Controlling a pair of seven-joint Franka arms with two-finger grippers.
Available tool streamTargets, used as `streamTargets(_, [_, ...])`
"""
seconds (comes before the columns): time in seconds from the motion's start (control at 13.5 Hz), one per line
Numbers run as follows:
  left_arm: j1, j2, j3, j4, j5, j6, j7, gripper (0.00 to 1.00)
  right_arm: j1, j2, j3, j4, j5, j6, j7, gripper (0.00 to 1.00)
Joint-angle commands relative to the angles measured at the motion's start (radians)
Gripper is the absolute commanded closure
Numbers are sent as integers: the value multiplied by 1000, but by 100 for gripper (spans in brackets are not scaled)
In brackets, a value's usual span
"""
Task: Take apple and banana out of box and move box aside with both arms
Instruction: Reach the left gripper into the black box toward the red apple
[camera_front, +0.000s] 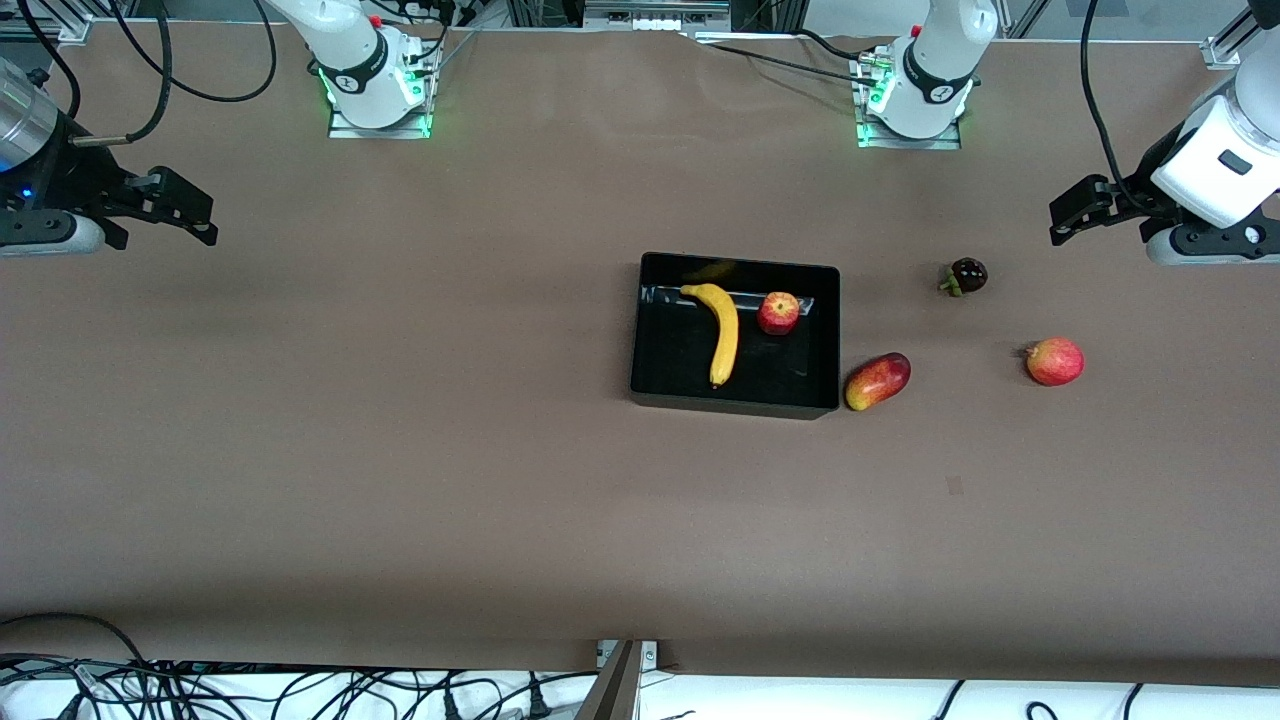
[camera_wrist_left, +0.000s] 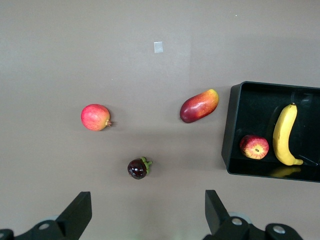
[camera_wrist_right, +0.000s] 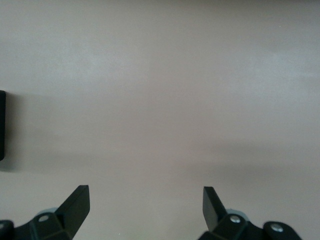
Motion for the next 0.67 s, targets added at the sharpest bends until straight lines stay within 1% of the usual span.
streamTargets(0.0, [-2,18,-2,38,14,-26,11,0,-5,7,7,22,-16,-15,-6,0])
streamTargets(0.15, [-3,18,-8,46,16,-27,11,0,-5,7,7,22,-16,-15,-6,0])
streamTargets(0.22, [-2,21,-24,47,17,-35,11,0,-5,7,6,22,-16,-16,-6,0])
streamTargets(0.37, [-2,21,-25,47,16,-93,10,0,-5,7,7,22,-16,-16,-6,0])
streamTargets(0.59, [-3,21,-56,47,9,-141,13,0,-5,7,6,22,-14,-16,-6,0])
